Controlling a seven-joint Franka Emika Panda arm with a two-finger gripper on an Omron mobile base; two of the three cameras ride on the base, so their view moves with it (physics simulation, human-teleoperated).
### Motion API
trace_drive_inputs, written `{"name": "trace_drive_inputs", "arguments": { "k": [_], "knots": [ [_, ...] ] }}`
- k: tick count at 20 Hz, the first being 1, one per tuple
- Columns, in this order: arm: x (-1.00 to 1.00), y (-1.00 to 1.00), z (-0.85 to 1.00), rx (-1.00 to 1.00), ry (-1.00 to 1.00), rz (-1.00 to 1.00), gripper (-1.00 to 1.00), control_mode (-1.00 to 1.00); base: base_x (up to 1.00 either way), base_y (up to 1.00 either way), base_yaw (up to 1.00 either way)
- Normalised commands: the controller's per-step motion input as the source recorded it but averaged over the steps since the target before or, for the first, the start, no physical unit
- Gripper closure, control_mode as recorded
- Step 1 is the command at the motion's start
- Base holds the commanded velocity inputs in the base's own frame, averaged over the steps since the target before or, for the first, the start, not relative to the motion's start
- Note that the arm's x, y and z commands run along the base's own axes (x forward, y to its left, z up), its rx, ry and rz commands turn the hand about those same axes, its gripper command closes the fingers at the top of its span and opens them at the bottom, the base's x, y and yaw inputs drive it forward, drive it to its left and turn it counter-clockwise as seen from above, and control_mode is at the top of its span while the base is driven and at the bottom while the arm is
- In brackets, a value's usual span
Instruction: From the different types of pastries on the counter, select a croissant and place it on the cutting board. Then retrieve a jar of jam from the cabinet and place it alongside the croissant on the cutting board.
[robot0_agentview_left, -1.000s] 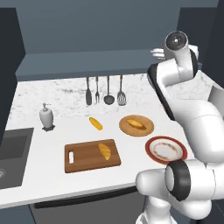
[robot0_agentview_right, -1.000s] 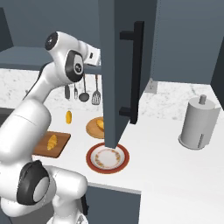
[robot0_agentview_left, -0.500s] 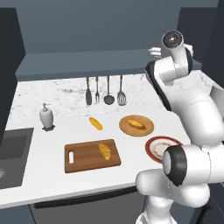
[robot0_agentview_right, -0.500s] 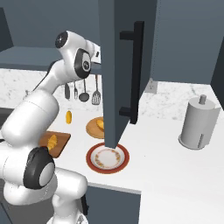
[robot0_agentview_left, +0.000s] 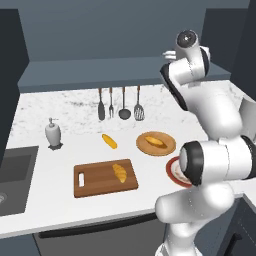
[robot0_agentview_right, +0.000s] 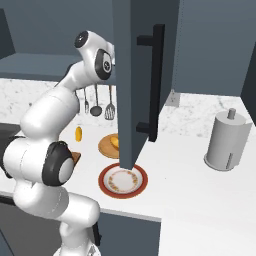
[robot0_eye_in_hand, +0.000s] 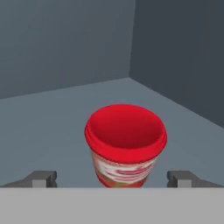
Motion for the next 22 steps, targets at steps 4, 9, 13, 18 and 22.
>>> {"name": "trace_drive_inputs", "arguments": {
  "k": [4,9,13,18,22],
  "knots": [
    [0.23,-0.01,-0.1,0.01,0.0,0.0,-1.0,-1.0,0.0,0.0,0.0],
    [0.18,-0.18,-0.12,0.02,0.0,0.0,-1.0,-1.0,0.0,0.0,0.0],
    [0.14,-0.19,-0.02,0.0,0.0,0.0,-1.0,-1.0,0.0,0.0,0.0],
    [0.22,-0.01,-0.15,0.0,0.0,0.0,-1.0,-1.0,0.0,0.0,0.0],
    [0.13,0.0,-0.34,0.0,0.0,0.0,-1.0,-1.0,0.0,0.0,0.0]
  ]
}}
